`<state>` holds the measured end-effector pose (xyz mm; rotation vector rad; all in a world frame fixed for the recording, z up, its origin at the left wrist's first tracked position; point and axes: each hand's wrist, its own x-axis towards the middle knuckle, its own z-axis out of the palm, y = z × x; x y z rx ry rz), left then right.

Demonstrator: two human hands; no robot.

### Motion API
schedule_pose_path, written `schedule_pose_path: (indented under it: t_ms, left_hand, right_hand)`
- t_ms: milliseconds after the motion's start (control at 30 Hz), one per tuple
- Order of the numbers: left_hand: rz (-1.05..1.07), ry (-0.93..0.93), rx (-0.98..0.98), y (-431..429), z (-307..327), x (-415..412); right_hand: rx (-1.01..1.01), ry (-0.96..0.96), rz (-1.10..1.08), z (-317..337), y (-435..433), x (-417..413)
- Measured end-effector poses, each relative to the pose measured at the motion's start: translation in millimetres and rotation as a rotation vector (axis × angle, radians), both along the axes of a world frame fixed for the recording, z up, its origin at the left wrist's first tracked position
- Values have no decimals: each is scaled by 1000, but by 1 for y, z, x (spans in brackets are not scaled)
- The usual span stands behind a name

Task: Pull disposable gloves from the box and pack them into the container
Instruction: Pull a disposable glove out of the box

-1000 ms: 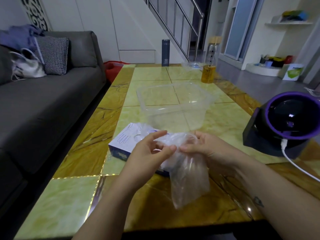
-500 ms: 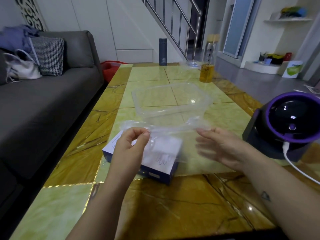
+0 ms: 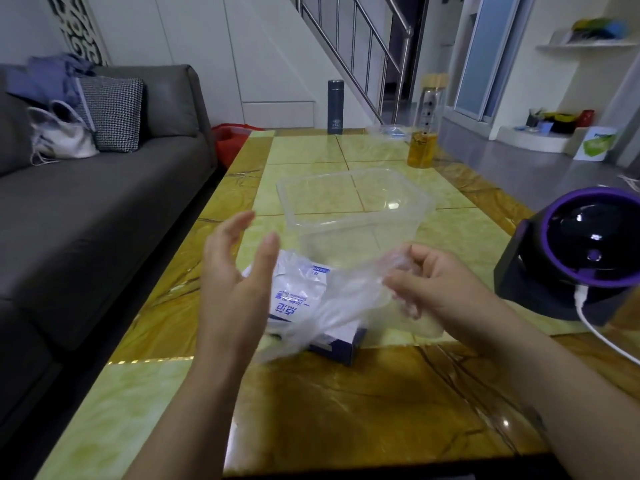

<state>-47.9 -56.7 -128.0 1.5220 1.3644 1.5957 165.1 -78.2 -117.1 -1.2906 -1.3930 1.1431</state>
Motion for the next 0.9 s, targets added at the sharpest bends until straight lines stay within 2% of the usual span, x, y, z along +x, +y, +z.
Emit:
schedule_pose_path:
  t_ms: [67,133,200,300,600,700,900]
  left_hand:
    - [-248,66,-88,-11,14,8]
    - [-384,212,-210,-17,18,12]
    - [-405,346,-236,-17,20,14]
    - [-381,384,-218,-8,23,10]
    - [-416,-147,-420,29,19,-21]
    - [-392,-215,-433,38,14,-22]
    - [-352,-290,-470,48,10,-26]
  right_hand:
    - [85,-109,39,5,-3,-10]
    - [169,-228,81,11,-4,-20]
    - [236,-299,108,17,-1,-25]
    - [278,-319,94,30,11,-26]
    - [222,-335,27,49,50,-16]
    - [226,-379,23,44,54,-19]
    - [274,-329,103,47,56,-19]
